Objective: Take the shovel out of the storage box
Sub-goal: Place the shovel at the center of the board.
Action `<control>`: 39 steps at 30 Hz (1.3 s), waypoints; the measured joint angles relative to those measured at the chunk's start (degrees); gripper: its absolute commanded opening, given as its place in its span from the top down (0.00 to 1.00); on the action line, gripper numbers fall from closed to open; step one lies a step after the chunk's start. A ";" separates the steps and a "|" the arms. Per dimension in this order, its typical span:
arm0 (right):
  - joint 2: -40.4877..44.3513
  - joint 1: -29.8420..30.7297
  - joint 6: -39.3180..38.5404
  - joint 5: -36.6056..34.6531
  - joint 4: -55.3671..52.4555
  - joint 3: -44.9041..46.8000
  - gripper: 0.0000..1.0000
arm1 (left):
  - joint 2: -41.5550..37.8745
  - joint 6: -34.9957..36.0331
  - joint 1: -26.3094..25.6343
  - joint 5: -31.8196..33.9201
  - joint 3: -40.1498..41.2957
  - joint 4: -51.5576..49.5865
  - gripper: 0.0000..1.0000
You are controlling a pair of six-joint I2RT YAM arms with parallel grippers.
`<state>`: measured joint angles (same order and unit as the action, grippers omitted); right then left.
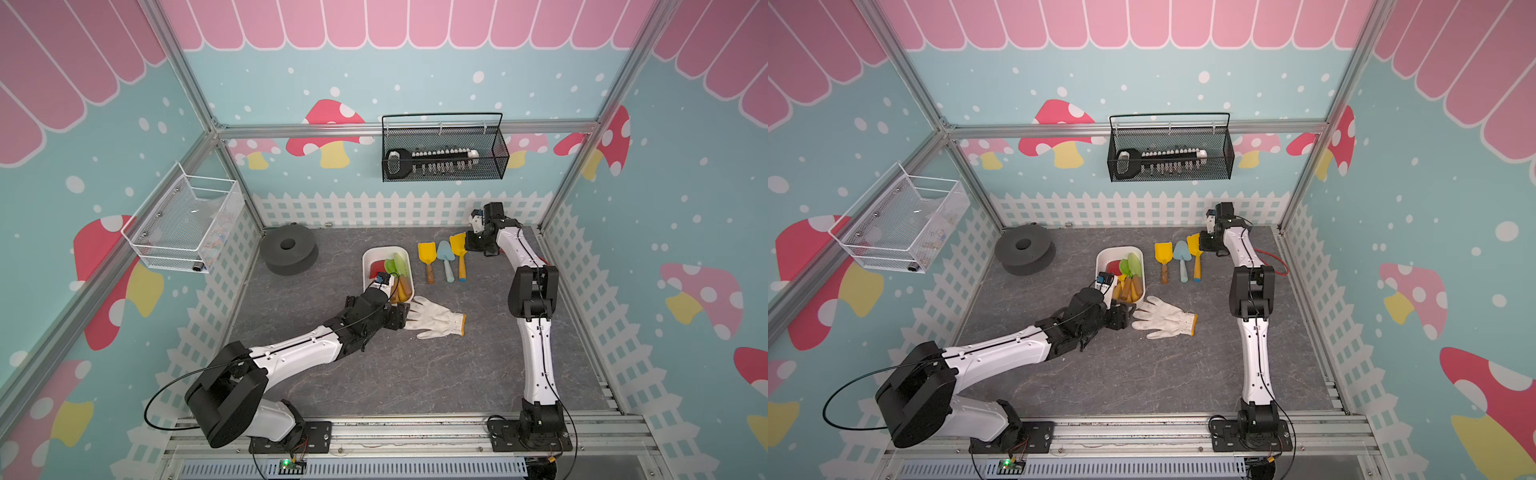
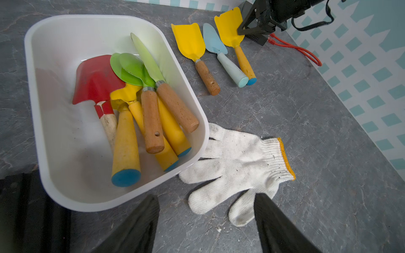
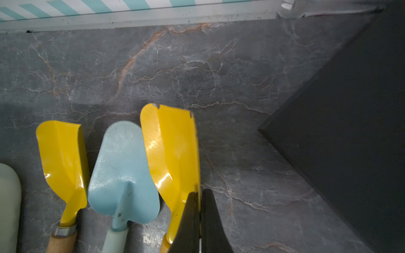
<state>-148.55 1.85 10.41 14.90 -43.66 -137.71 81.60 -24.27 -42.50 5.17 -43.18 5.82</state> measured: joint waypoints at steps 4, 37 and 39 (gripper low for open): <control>-0.28 -0.31 0.46 -0.42 -0.02 -1.01 0.90 | 0.09 -0.02 0.00 -0.26 -0.02 0.00 0.27; 29.86 -0.42 6.82 1.42 21.03 36.35 0.52 | -0.63 -1.05 0.00 2.12 -0.04 0.07 0.27; 35.10 -0.31 8.22 1.84 23.67 40.15 0.52 | -0.94 -1.07 0.00 2.95 -0.04 0.04 0.28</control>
<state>-113.45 1.54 18.63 16.73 -19.99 -97.56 80.66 -25.34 -42.50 8.12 -43.22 5.87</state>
